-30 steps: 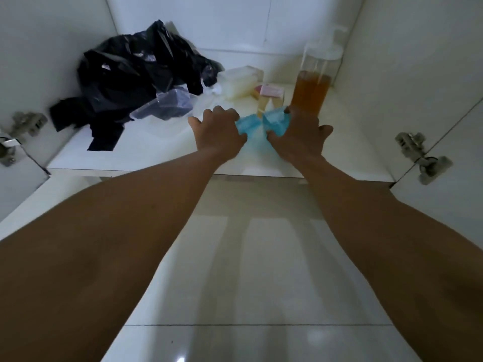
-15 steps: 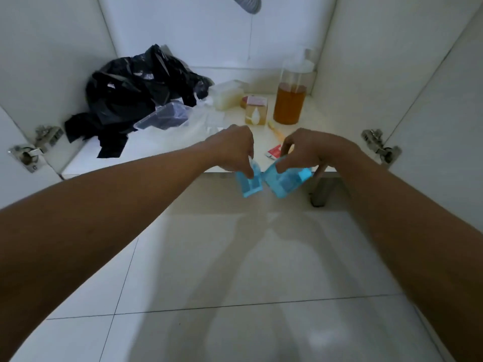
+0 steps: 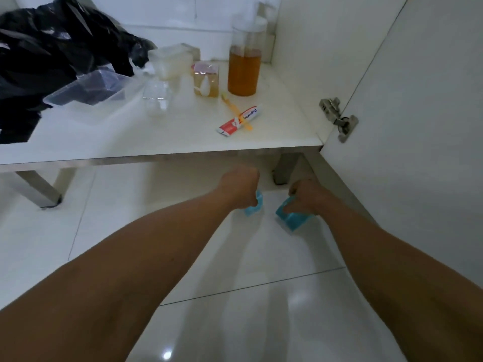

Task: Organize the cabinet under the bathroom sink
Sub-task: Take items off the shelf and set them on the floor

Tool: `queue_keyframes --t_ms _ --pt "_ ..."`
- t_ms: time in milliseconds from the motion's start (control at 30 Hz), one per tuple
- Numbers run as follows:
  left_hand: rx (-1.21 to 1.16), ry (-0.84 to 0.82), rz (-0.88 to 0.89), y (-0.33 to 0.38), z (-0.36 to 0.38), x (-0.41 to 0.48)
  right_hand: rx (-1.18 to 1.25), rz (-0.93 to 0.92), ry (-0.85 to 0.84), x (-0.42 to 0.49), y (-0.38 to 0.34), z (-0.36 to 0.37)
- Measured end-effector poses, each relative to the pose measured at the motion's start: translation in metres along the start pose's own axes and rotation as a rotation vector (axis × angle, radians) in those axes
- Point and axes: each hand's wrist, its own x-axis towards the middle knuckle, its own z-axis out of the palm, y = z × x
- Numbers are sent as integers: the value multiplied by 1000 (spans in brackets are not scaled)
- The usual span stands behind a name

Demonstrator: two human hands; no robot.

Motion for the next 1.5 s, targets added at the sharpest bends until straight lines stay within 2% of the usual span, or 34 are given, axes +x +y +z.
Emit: queue_keyframes --t_ms 133,667,767,933,1067,1167,1300,1500 --pt "23 -12 -37 13 25 16 131 -9 87 16 18 14" --pt "144 18 -84 17 42 32 51 -8 58 45 24 30" --pt "83 94 -73 15 31 24 94 1 148 43 14 13" --pt "-44 221 -38 6 -17 0 192 -52 406 31 -20 -33" --pt "59 318 -34 -10 -77 -22 185 -87 573 21 -59 -77" --pt "98 362 -50 -37 -125 -27 96 -135 557 23 -90 -119" --pt "11 378 -127 -60 -150 -20 46 -209 536 32 -122 -154" --pt "-98 315 -144 -62 -113 23 172 -227 471 65 -137 -111"
